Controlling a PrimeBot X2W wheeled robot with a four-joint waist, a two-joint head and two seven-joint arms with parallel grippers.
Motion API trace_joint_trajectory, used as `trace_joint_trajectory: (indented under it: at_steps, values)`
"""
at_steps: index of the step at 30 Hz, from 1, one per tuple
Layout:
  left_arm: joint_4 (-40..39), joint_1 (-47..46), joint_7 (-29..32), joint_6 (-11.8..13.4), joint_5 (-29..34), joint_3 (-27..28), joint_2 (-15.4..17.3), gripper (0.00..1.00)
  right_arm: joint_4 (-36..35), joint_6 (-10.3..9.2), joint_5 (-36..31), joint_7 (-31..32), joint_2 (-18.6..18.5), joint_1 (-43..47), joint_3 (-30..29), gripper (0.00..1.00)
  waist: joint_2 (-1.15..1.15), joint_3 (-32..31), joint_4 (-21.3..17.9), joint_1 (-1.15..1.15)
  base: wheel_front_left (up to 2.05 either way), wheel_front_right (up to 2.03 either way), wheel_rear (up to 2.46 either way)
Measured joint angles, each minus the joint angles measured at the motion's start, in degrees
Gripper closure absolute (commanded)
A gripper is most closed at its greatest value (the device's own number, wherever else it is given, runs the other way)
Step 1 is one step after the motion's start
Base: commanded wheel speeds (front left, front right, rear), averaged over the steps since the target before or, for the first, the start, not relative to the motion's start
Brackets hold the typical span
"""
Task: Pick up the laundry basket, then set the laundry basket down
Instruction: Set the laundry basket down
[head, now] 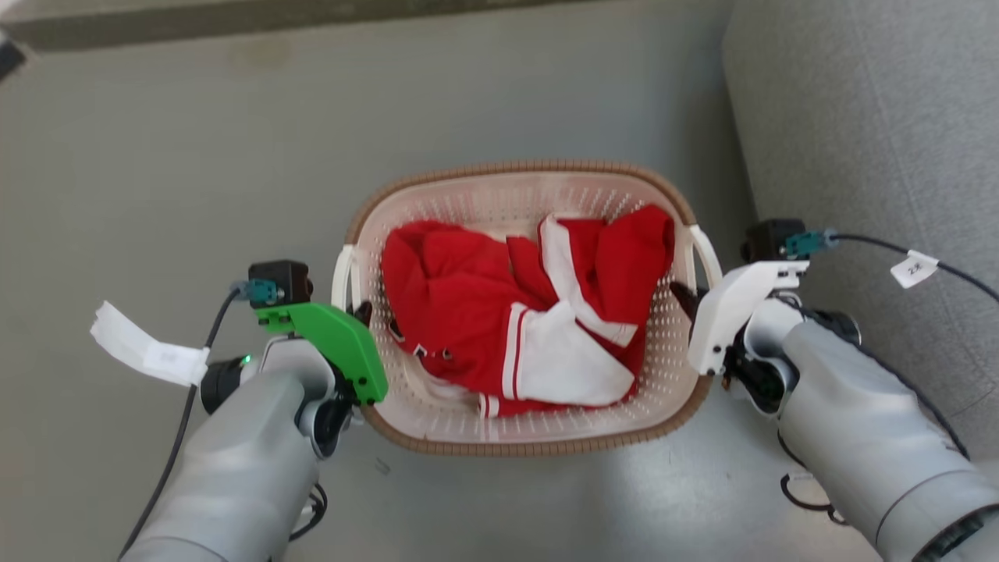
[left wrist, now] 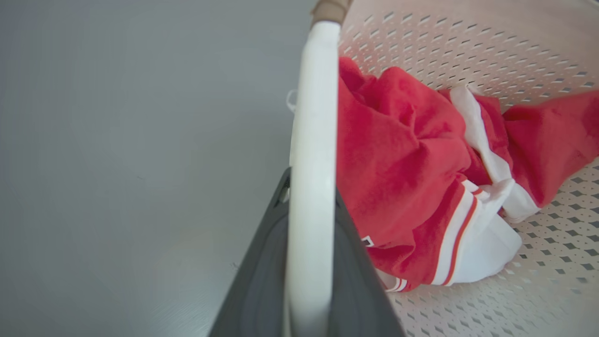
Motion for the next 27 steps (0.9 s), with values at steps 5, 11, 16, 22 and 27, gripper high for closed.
trace_joint_trajectory:
  at_steps: [5,11,16,22,27]
  values:
    - [-0.20,-2.29,-1.02,0.09,0.24,0.41,0.01,1.00,-0.37,0.00,-0.03,-1.18,-0.34,-2.18,-0.01,1.00,0.00,3.65,0.12,0.01,0.00,0.00,0.00]
    - [-0.74,-5.45,-2.11,0.69,0.24,0.52,0.02,1.00,-0.83,0.00,-0.08,-3.15,-0.97,-5.09,-0.21,1.00,0.00,8.05,0.26,0.01,0.00,0.00,0.00]
    - [-0.98,-7.70,-3.35,1.25,0.24,0.77,0.08,1.00,-1.45,0.00,-0.08,-4.58,-1.40,-7.34,-0.25,1.00,0.00,11.73,0.32,0.01,0.00,0.00,0.00]
    - [-1.43,-10.16,-3.54,1.51,0.24,0.63,0.10,1.00,-1.55,0.01,-0.08,-5.65,-1.91,-9.73,-0.26,1.00,0.00,16.13,0.34,0.01,0.00,0.00,0.00]
    - [-1.53,-12.85,-3.53,1.68,0.24,0.49,0.22,1.00,-1.62,0.01,-0.08,-6.15,-2.25,-11.95,-0.32,1.00,0.00,19.82,0.38,0.01,0.00,0.00,0.00]
